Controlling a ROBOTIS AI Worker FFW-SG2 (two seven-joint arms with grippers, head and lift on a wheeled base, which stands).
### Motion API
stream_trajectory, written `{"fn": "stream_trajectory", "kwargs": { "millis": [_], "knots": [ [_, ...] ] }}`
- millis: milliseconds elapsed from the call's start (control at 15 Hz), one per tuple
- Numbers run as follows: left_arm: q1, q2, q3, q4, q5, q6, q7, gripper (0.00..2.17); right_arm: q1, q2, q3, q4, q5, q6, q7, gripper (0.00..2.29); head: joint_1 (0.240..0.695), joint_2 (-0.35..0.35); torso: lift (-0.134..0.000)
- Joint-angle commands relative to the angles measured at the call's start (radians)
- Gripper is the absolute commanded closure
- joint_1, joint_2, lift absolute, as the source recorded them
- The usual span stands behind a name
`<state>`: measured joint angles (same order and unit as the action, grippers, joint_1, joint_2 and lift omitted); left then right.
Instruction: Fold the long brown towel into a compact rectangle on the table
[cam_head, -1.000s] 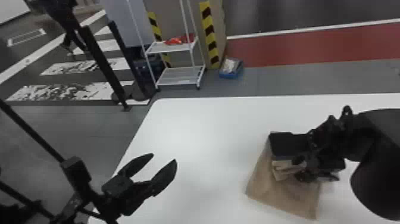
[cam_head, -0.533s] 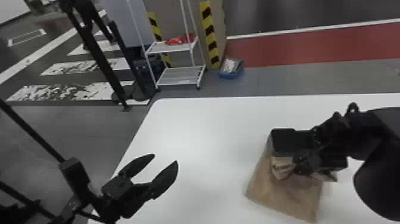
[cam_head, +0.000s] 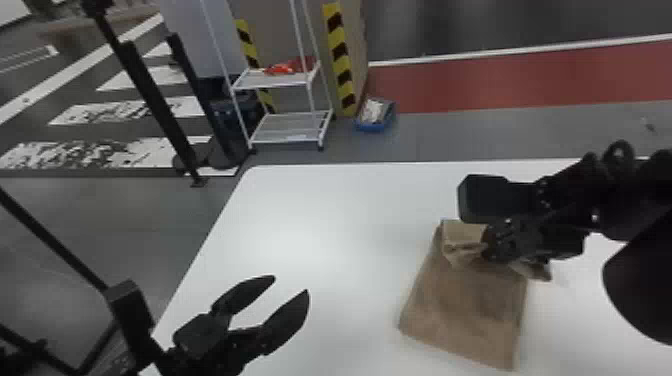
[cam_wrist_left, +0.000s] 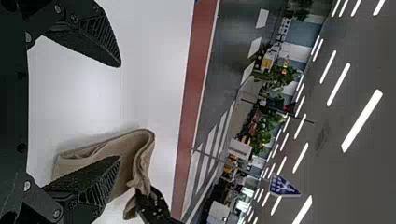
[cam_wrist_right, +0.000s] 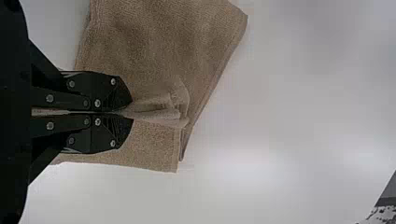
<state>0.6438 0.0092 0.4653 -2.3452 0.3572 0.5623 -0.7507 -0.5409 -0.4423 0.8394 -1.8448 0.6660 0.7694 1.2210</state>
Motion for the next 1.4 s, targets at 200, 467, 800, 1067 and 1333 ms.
{"fn": "stream_trajectory", "kwargs": {
  "millis": [200, 467, 800, 1067, 1333],
  "knots": [
    [-0.015, -0.012, -0.126, 0.098, -0.176, -0.149, -0.006, 0.83, 0.067, 0.008, -0.12, -0.071, -0.002, 0.028, -0.003, 1.11, 0.695, 0.243, -0.125],
    [-0.041, -0.012, -0.223, 0.152, -0.314, -0.164, -0.015, 2.06, 0.096, 0.02, -0.171, -0.094, -0.006, 0.04, -0.003, 1.11, 0.695, 0.206, -0.125],
    [-0.044, -0.012, -0.343, 0.178, -0.357, -0.207, -0.038, 2.06, 0.101, 0.042, -0.166, -0.103, 0.006, 0.077, 0.0, 1.11, 0.695, 0.146, -0.125],
    [-0.062, -0.012, -0.441, 0.222, -0.369, -0.287, -0.032, 2.06, 0.099, 0.063, -0.163, -0.102, 0.015, 0.092, 0.0, 1.11, 0.695, 0.092, -0.125],
    [-0.131, -0.012, -0.47, 0.348, -0.428, -0.284, -0.026, 2.06, 0.11, 0.07, -0.16, -0.102, 0.029, 0.095, 0.0, 1.11, 0.695, 0.049, -0.125]
  ]
}}
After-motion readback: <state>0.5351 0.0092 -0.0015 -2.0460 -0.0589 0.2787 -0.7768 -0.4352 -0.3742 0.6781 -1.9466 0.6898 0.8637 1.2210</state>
